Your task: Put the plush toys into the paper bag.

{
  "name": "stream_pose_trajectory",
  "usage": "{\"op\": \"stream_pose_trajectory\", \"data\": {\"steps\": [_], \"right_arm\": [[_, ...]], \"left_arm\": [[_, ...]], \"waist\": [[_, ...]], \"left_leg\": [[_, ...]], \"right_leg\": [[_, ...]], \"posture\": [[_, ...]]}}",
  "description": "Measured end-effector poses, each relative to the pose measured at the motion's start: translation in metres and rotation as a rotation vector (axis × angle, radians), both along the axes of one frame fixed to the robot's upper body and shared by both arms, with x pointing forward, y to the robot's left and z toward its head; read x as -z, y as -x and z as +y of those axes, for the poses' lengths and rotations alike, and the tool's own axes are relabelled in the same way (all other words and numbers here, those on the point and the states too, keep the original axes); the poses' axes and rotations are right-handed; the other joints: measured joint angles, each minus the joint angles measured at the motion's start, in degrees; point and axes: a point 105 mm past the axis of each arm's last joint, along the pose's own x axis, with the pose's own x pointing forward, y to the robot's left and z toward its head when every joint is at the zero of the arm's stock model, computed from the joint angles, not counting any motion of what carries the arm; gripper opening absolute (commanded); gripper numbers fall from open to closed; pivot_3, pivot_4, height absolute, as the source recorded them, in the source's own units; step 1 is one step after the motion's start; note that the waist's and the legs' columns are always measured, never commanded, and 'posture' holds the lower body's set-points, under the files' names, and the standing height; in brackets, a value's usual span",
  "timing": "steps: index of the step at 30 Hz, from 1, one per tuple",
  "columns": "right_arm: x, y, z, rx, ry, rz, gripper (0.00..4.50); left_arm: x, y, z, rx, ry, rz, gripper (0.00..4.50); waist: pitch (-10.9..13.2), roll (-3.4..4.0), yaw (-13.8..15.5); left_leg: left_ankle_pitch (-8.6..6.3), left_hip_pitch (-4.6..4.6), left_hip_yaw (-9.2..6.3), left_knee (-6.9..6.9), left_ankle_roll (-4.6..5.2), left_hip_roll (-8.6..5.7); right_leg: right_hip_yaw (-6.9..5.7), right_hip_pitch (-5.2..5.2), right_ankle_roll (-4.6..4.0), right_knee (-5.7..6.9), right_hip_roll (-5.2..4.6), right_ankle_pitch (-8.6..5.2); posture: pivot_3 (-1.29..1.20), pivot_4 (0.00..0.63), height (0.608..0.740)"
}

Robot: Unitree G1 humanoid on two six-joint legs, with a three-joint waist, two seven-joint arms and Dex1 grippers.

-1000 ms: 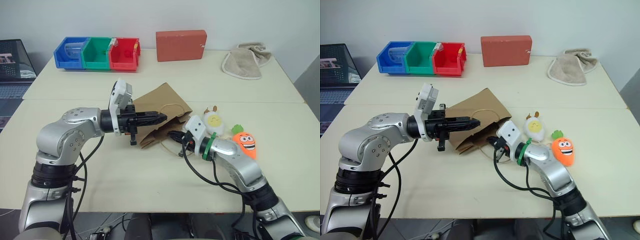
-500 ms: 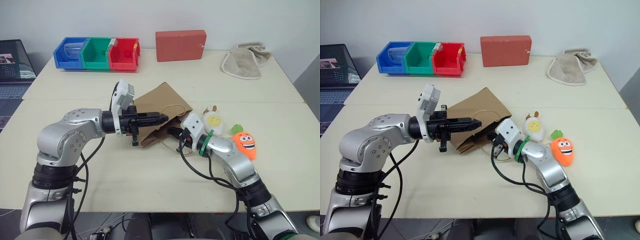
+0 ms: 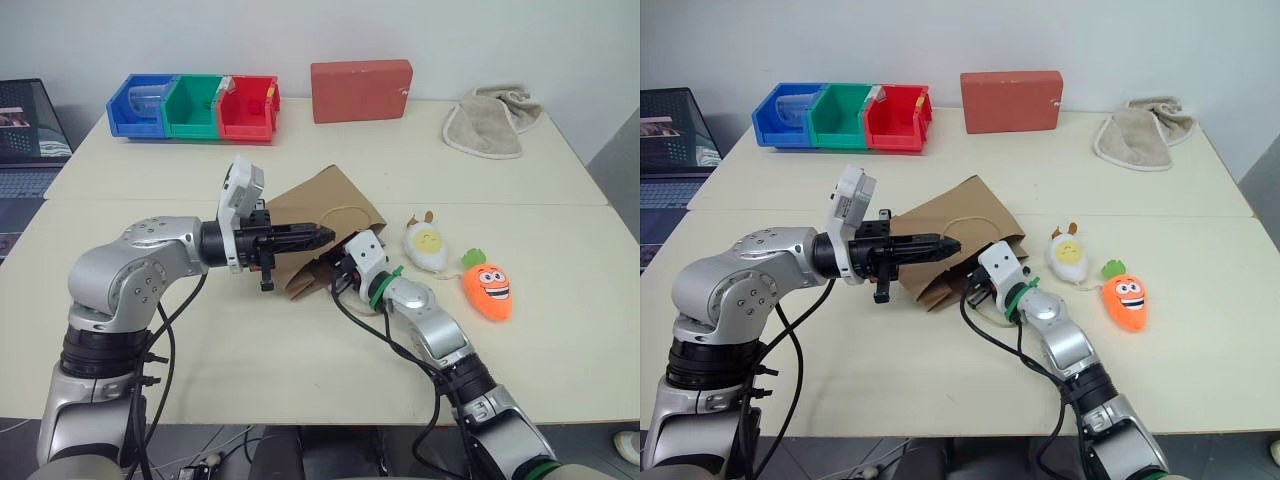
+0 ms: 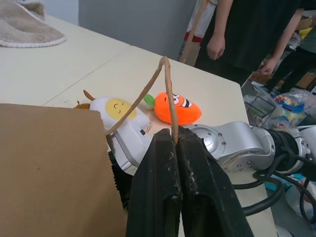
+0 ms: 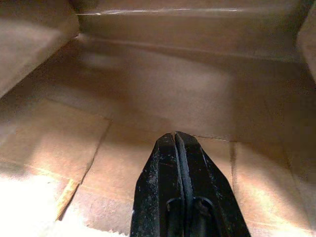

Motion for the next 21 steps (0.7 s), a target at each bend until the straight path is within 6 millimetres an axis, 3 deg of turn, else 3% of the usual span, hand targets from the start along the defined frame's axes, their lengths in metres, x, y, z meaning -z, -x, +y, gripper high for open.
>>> {"op": "stream_pose_trajectory", "data": {"steps": [2, 5, 7, 14, 21], "right_arm": [[0.0, 0.0, 0.001, 0.01, -0.005, 0.012, 0.03], [0.001, 0.0, 0.002, 0.016, -0.007, 0.022, 0.03], [0.001, 0.0, 0.004, 0.014, -0.009, 0.024, 0.03], [0.0, 0.0, 0.006, 0.01, -0.009, 0.025, 0.03], [-0.002, 0.001, 0.009, -0.008, -0.016, 0.029, 0.03]], "left_arm": [[-0.025, -0.009, 0.007, -0.038, -0.013, -0.092, 0.0], [-0.078, -0.014, 0.017, -0.091, 0.004, -0.296, 0.0], [-0.092, -0.014, 0.017, -0.094, 0.008, -0.365, 0.0], [-0.096, -0.027, 0.013, -0.133, -0.064, -0.509, 0.0], [-0.064, -0.023, 0.009, -0.081, -0.114, -0.455, 0.0]], "waist": [[0.0, -0.02, 0.0], [0.0, -0.03, -0.1], [0.0, -0.03, -0.2], [0.0, -0.03, -0.4], [0.0, -0.03, -0.9]], "left_leg": [[0.01, 0.0, -0.01, 0.01, -0.01, 0.0], [0.01, 0.02, 0.06, -0.01, -0.01, -0.02], [0.0, 0.04, 0.07, -0.04, -0.01, -0.02], [0.0, 0.02, 0.07, -0.06, -0.01, 0.0], [0.0, -0.01, 0.05, -0.1, -0.01, 0.01]], "right_leg": [[-0.01, -0.01, 0.0, 0.0, 0.01, 0.0], [0.03, 0.02, 0.0, -0.03, -0.02, 0.0], [0.04, 0.02, 0.0, -0.02, -0.01, 0.0], [0.05, -0.02, -0.01, -0.01, 0.0, 0.0], [0.04, -0.07, -0.01, 0.0, 0.0, 0.0]], "posture": [[0.0, 0.15, 0.74], [0.0, 0.15, 0.74], [0.0, 0.15, 0.74], [0.0, 0.15, 0.74], [0.0, 0.15, 0.74]]}}
